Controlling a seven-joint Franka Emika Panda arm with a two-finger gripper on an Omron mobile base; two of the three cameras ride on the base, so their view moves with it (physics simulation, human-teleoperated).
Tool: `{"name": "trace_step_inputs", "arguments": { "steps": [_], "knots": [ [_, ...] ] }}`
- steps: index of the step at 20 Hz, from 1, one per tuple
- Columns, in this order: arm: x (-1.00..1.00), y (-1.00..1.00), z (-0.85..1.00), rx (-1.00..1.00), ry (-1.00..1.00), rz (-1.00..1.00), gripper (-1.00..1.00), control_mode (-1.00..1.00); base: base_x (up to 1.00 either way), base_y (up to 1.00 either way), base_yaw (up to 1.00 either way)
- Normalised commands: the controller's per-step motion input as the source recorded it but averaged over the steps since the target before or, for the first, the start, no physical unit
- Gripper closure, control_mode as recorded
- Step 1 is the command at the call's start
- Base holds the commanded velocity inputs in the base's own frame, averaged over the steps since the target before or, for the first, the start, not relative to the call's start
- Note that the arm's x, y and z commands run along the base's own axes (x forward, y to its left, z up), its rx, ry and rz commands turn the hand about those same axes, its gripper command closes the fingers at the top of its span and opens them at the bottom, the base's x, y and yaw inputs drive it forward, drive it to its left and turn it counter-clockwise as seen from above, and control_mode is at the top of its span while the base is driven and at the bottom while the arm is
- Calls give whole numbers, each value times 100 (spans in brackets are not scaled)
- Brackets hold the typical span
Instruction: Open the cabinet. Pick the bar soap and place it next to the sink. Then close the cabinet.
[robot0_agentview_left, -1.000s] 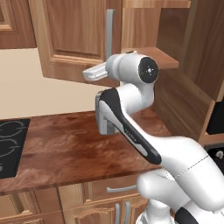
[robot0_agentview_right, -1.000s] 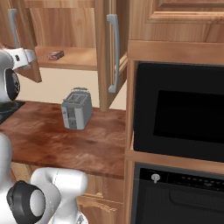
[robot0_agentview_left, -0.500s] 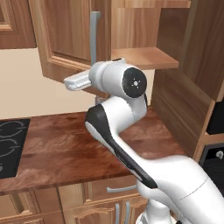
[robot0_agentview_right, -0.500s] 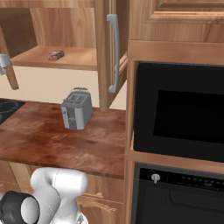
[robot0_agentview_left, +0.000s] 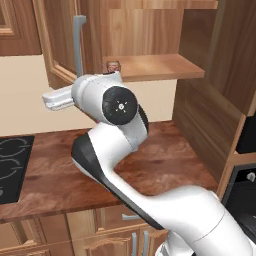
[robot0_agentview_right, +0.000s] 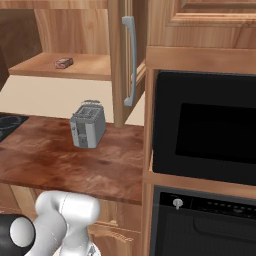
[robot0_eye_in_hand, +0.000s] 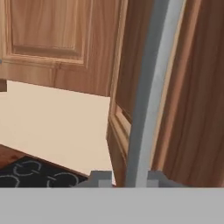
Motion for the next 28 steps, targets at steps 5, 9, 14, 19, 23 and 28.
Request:
{"name": "trace_step_inputs", "arguments": {
  "steps": [5,9,14,19,23,28],
  "knots": [
    [-1,-19,2,8,2,-10,100,-100,0,0,0],
    [-6,-22,0,15,7,-13,-100,-100,0,0,0],
    [-32,0,6,2,0,0,-100,-100,0,0,0],
    [-64,-23,28,7,0,-1,-100,-100,0,0,0],
    [-32,-100,21,15,0,-8,-100,-100,0,0,0],
    [-33,-100,19,21,0,-8,-100,-100,0,0,0]
  ]
}}
